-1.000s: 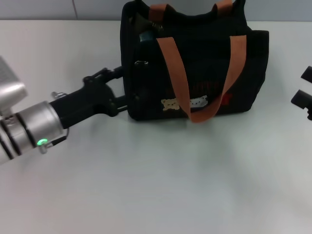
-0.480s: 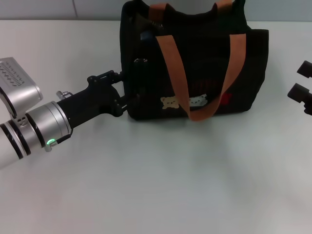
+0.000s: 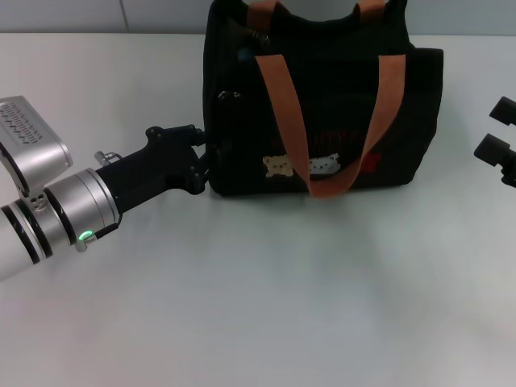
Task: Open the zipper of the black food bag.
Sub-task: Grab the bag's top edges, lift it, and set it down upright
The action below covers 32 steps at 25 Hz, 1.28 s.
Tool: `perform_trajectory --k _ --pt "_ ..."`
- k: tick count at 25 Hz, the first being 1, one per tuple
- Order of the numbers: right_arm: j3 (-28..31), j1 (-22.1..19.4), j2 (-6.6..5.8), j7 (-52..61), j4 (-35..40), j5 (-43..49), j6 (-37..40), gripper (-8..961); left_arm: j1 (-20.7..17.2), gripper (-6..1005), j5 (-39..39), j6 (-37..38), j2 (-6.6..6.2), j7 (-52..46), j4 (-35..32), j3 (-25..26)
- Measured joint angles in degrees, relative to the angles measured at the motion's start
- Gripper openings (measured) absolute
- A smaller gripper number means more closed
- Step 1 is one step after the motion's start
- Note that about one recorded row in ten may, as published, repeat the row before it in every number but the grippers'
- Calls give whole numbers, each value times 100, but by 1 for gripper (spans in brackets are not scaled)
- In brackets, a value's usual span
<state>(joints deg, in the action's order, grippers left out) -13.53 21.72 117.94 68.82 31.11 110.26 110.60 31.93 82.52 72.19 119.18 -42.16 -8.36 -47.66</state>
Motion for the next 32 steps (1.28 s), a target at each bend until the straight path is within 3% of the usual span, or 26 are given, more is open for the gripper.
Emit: perform_trajectory --k 6,12,28,31,32 --pt "-18 29 9 0 0 -4 -112 828 1 158 0 0 0 3 1 42" --pt "0 63 15 0 0 -5 -120 828 -1 122 0 -12 0 6 -4 80" --pt "-33 157 10 0 0 -5 -261 829 -21 118 -74 -19 0 9 -39 117" --pt "-33 161 9 1 0 -5 -262 829 -149 117 -76 121 -27 13 -125 116" --pt "-18 155 8 8 0 -5 -259 829 -371 116 -76 405 -60 -10 -359 116"
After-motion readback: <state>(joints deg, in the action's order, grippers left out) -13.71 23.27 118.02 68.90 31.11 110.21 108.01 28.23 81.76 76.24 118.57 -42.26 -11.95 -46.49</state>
